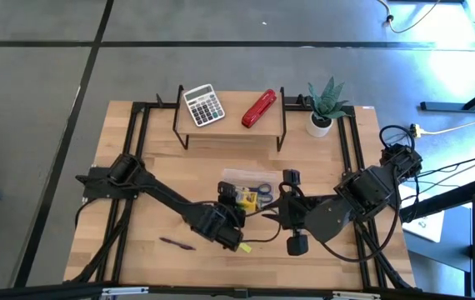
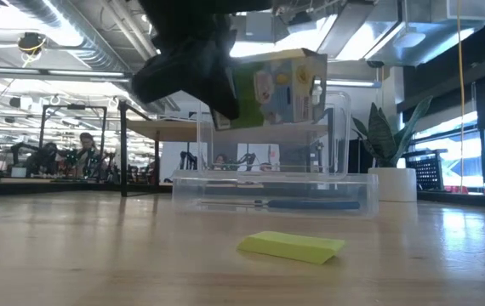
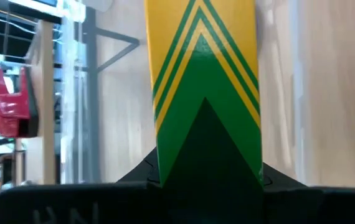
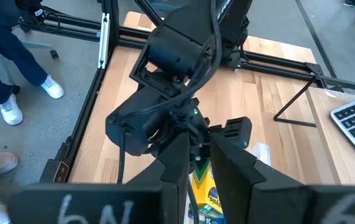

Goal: Pack school essentials
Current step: Put the yellow crayon box into the transparent supply box

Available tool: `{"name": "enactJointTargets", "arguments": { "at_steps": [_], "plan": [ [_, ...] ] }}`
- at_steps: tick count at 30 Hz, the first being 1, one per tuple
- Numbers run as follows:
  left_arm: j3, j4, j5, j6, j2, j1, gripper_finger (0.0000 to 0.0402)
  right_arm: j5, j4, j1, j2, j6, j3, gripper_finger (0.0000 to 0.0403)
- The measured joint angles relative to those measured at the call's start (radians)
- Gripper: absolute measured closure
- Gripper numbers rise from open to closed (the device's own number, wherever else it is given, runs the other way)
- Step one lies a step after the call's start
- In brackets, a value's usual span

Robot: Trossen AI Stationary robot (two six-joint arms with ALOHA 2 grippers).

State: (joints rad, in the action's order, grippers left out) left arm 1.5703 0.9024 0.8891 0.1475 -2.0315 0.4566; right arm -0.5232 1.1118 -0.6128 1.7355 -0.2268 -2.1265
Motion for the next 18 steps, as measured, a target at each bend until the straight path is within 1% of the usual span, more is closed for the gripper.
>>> {"name": "enactJointTargets", "arguments": {
  "at_steps": [7, 13, 18],
  "plan": [
    [0.001, 0.009, 0.021, -0.001, -0.008, 0.002, 0.0321, 0.001, 0.000, 0.000, 0.000, 0.000, 0.000, 0.0334],
    [0.000, 0.010, 0.128, -0.002, -0.057, 0.004, 0.0321, 0.001, -0.001, 0.000, 0.000, 0.000, 0.000, 0.0334],
    [0.000, 0.010, 0.139, -0.001, -0.077, 0.001, 0.0321, 0.001, -0.001, 0.000, 0.000, 0.000, 0.000, 0.0334]
  ]
}}
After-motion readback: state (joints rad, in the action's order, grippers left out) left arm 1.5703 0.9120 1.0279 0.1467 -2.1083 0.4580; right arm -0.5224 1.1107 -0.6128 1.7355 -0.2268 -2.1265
